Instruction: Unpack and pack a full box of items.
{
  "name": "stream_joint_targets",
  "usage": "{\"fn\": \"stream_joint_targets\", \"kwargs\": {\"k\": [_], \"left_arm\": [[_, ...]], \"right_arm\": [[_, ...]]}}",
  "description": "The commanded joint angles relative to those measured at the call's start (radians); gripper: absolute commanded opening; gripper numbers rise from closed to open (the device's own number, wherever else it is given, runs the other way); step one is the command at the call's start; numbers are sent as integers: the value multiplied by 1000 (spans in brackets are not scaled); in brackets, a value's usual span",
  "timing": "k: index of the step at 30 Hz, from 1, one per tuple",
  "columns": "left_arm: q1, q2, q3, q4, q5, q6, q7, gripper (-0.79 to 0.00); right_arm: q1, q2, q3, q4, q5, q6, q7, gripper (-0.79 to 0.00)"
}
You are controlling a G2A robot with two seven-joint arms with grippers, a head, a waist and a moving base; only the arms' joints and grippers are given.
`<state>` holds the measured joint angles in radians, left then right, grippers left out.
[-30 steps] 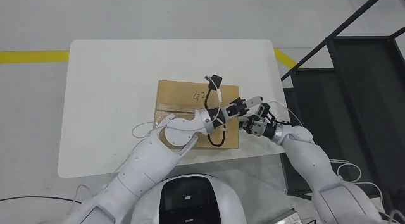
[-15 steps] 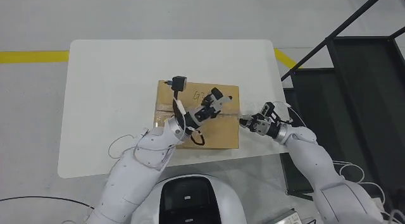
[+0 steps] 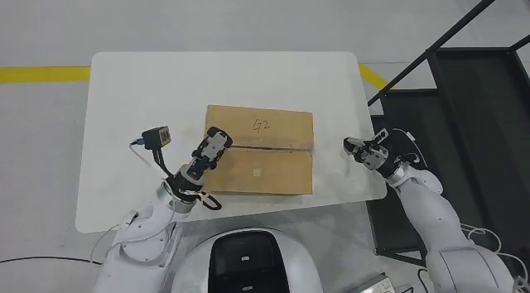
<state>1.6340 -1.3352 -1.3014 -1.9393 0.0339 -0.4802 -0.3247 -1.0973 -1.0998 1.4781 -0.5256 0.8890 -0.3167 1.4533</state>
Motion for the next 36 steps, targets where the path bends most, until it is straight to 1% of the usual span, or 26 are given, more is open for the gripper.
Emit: {"fn": "stream_joint_targets", "kwargs": {"k": [1,5,8,11,16,21,24,25,26,27,28,33,36], "left_arm": [[21,4,-30,-1,-18,-11,15,0],[51,9,-89,12,-34,-19,59,0],[53,13,-125,34,-72,-4,66,0],[36,20,-167,56,-111,28,15,0],[5,35,-227,70,-114,112,-88,0],[-15,46,-286,87,-121,171,-139,0],[-32,56,-313,106,-110,213,-213,0],[-40,59,-316,112,-115,229,-250,0],[-50,62,-329,122,-102,242,-260,0],[-59,65,-332,131,-82,257,-279,0],[-69,68,-330,138,-83,266,-307,0],[-105,78,-337,177,-73,276,-371,0],[-119,81,-346,194,-60,253,-357,0]], "right_arm": [[-13,4,9,-31,3,-1,5,-785],[-45,8,19,-96,1,-2,-2,-785],[-68,9,24,-138,-1,2,-16,-785],[-89,10,29,-172,-2,5,-28,-785],[-124,14,40,-224,-5,0,-41,-785],[-156,16,50,-277,-6,4,-52,-785],[-173,18,54,-311,-6,9,-57,-785],[-178,18,55,-321,-7,13,-57,-711],[-182,19,56,-331,-8,18,-55,-505],[-185,19,58,-339,-7,24,-55,-65],[-188,19,60,-347,-1,31,-52,0],[-192,20,61,-361,8,42,-34,0],[-192,20,61,-361,8,42,-34,0]]}}
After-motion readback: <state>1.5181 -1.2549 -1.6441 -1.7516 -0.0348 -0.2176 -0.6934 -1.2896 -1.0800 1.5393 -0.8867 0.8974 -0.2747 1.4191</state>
